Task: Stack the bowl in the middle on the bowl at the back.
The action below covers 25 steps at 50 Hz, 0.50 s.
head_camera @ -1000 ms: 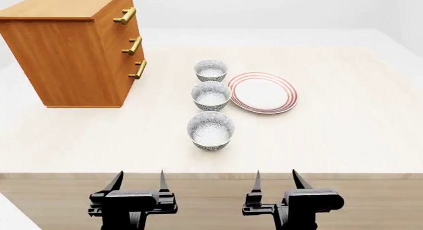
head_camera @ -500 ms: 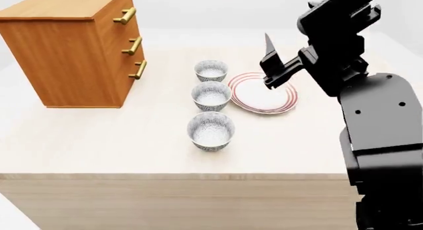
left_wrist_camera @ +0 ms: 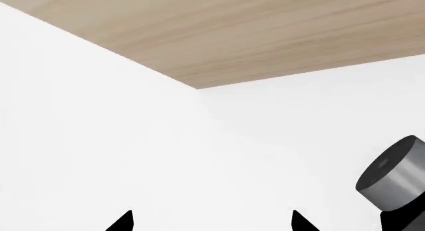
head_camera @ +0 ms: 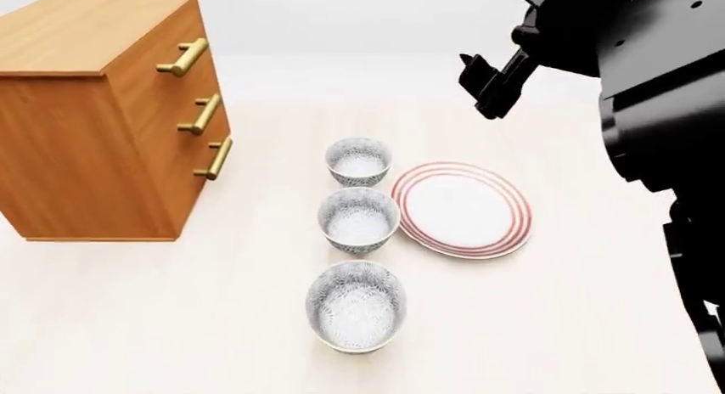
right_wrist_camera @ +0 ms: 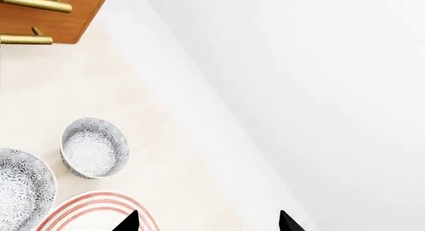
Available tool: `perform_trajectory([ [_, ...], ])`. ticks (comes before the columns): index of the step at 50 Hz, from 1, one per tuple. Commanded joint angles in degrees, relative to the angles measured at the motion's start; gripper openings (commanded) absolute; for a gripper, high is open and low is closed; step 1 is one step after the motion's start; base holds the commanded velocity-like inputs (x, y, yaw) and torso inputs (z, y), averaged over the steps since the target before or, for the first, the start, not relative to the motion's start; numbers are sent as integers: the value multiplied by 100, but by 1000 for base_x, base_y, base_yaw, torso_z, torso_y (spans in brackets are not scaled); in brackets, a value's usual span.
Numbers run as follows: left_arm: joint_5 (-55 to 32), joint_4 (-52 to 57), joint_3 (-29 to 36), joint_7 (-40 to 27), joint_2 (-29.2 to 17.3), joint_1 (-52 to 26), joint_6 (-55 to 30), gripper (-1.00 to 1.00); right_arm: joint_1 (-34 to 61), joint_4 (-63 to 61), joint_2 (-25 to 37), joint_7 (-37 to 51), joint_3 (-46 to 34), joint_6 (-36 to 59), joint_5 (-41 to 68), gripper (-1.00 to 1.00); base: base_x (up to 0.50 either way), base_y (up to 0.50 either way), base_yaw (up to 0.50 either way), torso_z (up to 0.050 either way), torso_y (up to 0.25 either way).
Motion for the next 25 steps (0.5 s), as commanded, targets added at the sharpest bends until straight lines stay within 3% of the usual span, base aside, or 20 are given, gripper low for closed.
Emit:
perform_trajectory([
  [1, -7, -303, 7, 23, -13, 33, -177, 100, 123, 295, 134, -599, -523, -46, 145, 100, 0, 0, 0, 0, 0],
  [8, -40, -303, -71, 103, -5, -18, -585, 100, 270, 351, 438, -1576, -1414, -537, 158, 100, 0, 0, 0, 0, 0],
  [16, -25, -303, -159, 189, 4, -13, -548, 100, 512, 1041, 220, -1817, -1519, -1098, 256, 100, 9, 0, 0, 0, 0],
  [22, -18, -303, -161, 236, 4, -14, -552, 100, 474, 1248, 223, -1963, -1806, -1400, 172, 100, 500, 0, 0, 0, 0],
  [25, -18, -303, -173, 245, 5, -13, -548, 100, 494, 1386, 266, -2203, -2087, -1714, 99, 100, 0, 0, 0, 0, 0],
])
